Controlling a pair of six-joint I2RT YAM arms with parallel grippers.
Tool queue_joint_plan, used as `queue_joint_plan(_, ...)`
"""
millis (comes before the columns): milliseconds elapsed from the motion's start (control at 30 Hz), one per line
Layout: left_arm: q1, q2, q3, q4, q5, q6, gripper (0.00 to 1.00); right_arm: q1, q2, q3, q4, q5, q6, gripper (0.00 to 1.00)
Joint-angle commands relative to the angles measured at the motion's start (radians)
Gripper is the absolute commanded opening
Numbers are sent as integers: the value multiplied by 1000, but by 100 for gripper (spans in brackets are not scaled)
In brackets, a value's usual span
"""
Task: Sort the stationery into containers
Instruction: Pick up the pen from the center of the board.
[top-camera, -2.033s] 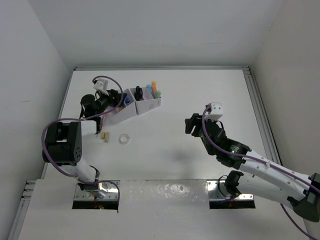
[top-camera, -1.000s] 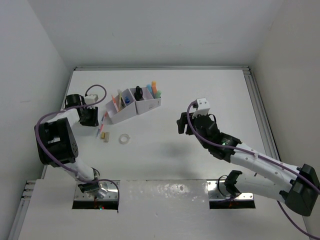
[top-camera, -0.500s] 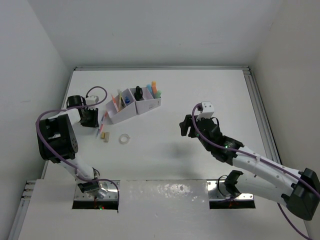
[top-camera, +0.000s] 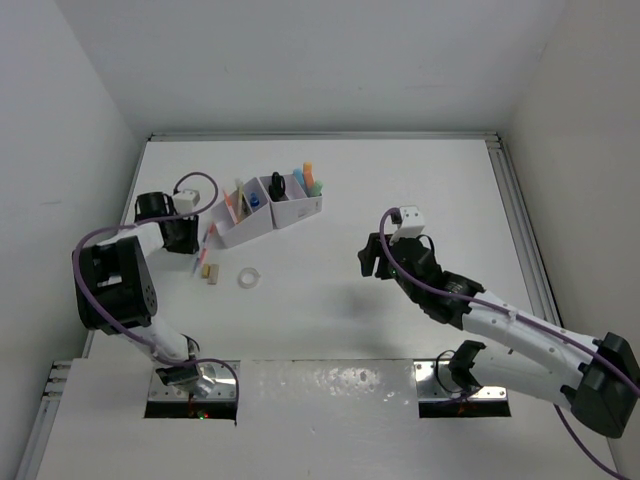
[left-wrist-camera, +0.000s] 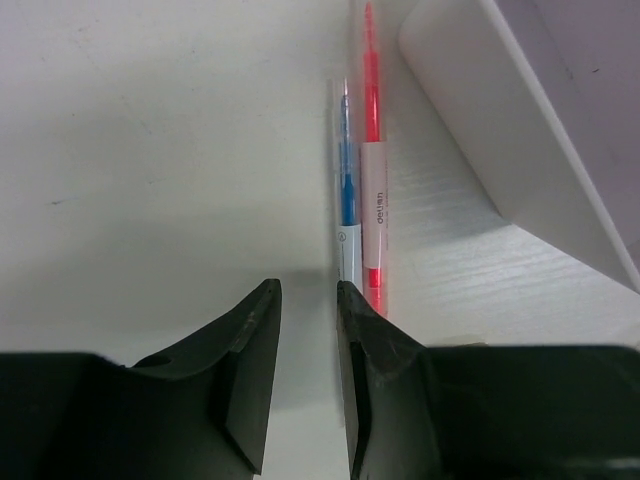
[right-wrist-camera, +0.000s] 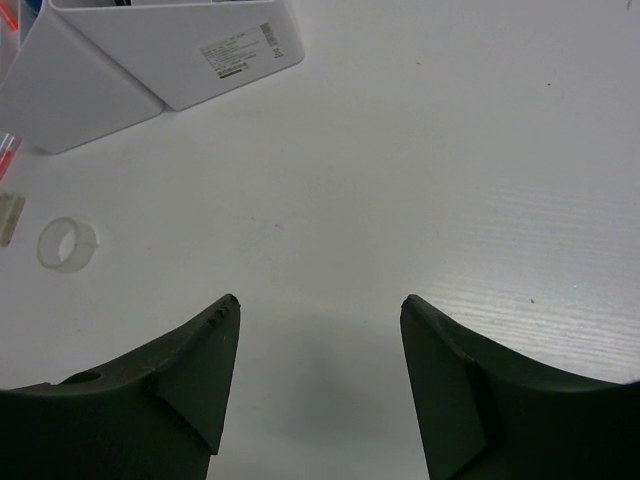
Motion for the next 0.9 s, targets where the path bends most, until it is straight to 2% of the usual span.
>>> queue_joint_plan(0, -15, 35, 10, 39, -10, 22, 27, 2, 5, 30, 2, -5, 19, 64)
queue_joint_plan(367, -31, 10, 16, 36, -23, 27, 28, 2, 6, 15, -10, -2, 32, 64)
queue_joint_plan(533, -29, -42, 33, 13, 45, 32, 29, 2, 9, 15, -6, -5, 30, 64)
queue_joint_plan(733, -32, -42, 66, -24, 54, 15, 31, 2, 11, 17, -9, -15, 28, 64)
queue_joint_plan(867, -58, -22, 65, -29, -31, 24, 32, 2, 3, 10, -9, -13, 32, 64)
